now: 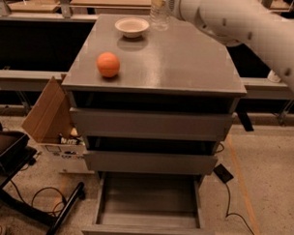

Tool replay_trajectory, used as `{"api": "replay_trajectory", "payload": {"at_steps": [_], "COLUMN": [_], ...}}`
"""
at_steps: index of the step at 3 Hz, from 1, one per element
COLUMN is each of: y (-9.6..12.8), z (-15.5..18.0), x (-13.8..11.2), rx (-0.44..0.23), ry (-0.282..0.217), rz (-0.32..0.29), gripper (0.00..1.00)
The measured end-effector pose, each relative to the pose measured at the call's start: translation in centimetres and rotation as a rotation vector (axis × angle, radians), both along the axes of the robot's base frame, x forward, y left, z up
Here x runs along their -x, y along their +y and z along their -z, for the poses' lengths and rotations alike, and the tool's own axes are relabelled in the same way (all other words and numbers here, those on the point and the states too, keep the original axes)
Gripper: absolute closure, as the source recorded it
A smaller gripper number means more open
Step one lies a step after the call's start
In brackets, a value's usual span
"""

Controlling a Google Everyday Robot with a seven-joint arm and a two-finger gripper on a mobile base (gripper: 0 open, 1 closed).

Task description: Pick water bottle from bottom drawer and place on counter

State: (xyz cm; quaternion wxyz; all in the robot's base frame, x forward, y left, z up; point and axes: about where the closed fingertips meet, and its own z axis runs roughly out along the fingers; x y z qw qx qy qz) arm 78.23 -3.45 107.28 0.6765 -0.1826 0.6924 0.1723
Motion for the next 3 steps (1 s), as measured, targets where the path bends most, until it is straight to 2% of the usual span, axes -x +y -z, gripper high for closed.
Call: {"api": "replay_trajectory", "payload": {"at_steps": [1, 2, 3], "y": [3.4, 0.5, -5.4], "z": [3.0, 5.6, 7.0], "x": [-9.3, -14.3, -16.5], "rx": [0.063, 0.128, 0.170], "ry": [-0.018, -0.020, -0.024], "rz": [0.037, 0.133, 0.258], "gripper": [1.00, 1.00, 1.00]}}
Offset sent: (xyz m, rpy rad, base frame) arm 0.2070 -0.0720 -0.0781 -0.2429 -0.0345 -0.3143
